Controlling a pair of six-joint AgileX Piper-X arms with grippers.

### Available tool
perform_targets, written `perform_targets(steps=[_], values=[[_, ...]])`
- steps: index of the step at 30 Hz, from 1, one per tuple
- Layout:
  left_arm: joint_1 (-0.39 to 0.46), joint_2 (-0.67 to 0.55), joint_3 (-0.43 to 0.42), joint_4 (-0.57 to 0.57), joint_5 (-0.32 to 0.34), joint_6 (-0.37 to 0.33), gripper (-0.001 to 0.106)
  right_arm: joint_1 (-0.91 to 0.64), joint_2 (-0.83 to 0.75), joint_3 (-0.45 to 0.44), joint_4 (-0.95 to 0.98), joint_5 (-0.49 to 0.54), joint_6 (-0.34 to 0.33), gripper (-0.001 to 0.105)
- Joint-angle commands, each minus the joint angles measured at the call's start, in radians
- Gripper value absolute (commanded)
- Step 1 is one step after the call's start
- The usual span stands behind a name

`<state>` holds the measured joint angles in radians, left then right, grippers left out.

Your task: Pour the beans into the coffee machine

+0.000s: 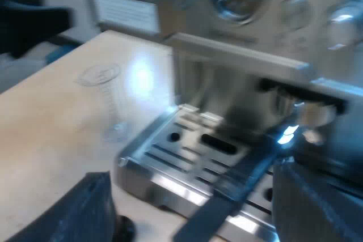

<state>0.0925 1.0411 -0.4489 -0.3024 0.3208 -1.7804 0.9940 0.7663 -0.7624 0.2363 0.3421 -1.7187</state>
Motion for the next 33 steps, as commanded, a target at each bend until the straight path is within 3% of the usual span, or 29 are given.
perform_targets(steps=[1, 13, 18, 30, 33], values=[[-0.001, -0.063, -0.029, 0.09, -0.018, 0.019, 0.074, -0.08, -0.003, -0.058, 0.085, 0.007, -0.004, 0.062], [-0.001, -0.213, -0.225, 0.401, -0.033, 0.034, 0.074, -0.367, 0.048, -0.246, 0.282, -0.171, -0.006, 0.062], [-0.001, -0.245, -0.32, 0.558, -0.033, 0.12, 0.074, -0.451, 0.08, -0.322, 0.337, -0.218, -0.006, 0.062], [-0.001, -0.344, -0.346, 0.594, -0.028, 0.126, 0.074, -0.78, 0.087, -0.394, 0.494, -0.429, -0.006, 0.062], [-0.001, -0.368, -0.353, 0.634, -0.028, 0.126, 0.074, -0.852, 0.087, -0.397, 0.525, -0.437, -0.011, 0.062]])
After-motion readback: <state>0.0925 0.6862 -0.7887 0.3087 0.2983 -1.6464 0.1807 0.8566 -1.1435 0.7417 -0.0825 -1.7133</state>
